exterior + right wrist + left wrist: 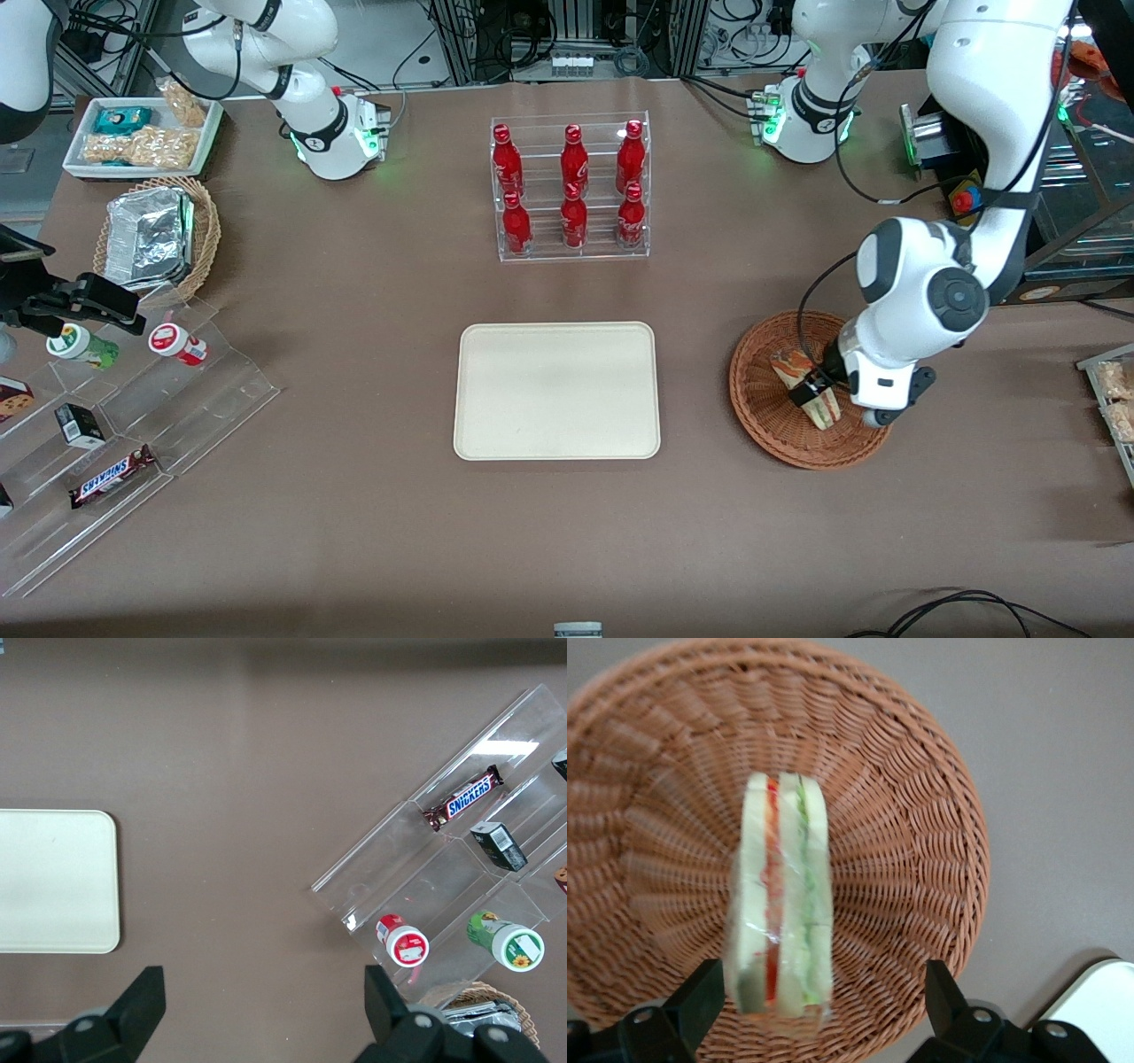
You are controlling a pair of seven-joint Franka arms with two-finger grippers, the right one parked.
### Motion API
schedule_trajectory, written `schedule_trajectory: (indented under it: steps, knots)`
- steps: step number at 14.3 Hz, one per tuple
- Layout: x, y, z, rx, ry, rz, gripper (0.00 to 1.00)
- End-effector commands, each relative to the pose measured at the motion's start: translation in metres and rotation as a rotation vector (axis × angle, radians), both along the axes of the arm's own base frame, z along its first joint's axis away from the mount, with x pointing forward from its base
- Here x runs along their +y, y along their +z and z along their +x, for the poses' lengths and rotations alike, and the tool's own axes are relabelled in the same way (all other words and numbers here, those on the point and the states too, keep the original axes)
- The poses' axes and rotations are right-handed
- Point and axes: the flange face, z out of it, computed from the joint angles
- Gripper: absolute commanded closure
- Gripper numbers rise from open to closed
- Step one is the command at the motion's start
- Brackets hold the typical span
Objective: Place sandwich from basket to tray
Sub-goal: 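Close the left gripper on the wrapped sandwich and lift it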
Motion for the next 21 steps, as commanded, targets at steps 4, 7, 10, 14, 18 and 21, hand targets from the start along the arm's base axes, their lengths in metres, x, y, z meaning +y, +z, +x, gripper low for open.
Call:
schedule_trajectory:
  steps: [4, 7, 10, 14, 18, 21]
  knots:
    - [0.001, -0.022, -0.004, 0.037, -0.027, 0.047, 0.0]
    - [0.008, -0.03, -0.005, 0.064, -0.021, 0.052, 0.1]
    - [0.016, -0.032, -0.007, 0.097, -0.018, 0.068, 0.63]
    - [0.023, -0.02, -0.001, 0.122, -0.011, 0.076, 0.99]
    - [0.023, 0.036, 0.008, 0.124, -0.06, 0.108, 0.97]
    - [-0.011, 0.07, -0.002, 0.16, -0.135, 0.123, 0.97]
